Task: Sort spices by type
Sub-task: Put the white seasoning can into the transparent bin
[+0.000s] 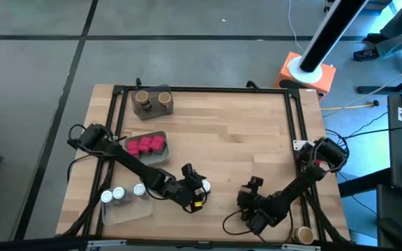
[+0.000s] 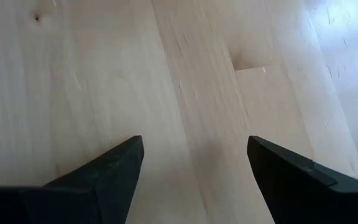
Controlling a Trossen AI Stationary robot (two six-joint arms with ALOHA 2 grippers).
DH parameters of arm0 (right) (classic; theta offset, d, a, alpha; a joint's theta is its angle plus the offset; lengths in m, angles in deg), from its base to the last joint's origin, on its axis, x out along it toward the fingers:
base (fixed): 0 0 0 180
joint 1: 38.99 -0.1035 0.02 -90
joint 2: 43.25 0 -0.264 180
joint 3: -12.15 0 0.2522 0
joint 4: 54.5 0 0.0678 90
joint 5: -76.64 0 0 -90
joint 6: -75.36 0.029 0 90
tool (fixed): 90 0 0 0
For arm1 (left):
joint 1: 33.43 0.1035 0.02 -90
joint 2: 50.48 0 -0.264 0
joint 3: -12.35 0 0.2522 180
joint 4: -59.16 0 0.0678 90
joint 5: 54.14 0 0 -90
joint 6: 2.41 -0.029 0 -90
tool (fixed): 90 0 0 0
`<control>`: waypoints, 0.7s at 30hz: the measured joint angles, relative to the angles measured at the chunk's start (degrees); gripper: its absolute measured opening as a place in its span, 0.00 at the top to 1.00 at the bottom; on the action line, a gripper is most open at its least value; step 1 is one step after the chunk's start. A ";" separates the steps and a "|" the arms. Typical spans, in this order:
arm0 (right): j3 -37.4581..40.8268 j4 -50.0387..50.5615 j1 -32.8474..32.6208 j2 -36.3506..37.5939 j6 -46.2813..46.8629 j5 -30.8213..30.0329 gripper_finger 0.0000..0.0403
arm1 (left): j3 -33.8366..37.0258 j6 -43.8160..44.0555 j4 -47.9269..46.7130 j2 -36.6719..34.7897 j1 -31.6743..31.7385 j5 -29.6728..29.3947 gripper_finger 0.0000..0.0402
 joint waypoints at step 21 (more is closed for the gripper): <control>0.13 -2.51 0.15 -0.31 -0.07 -3.19 0.27 | -5.57 0.42 -10.93 -7.02 -6.32 -0.07 0.53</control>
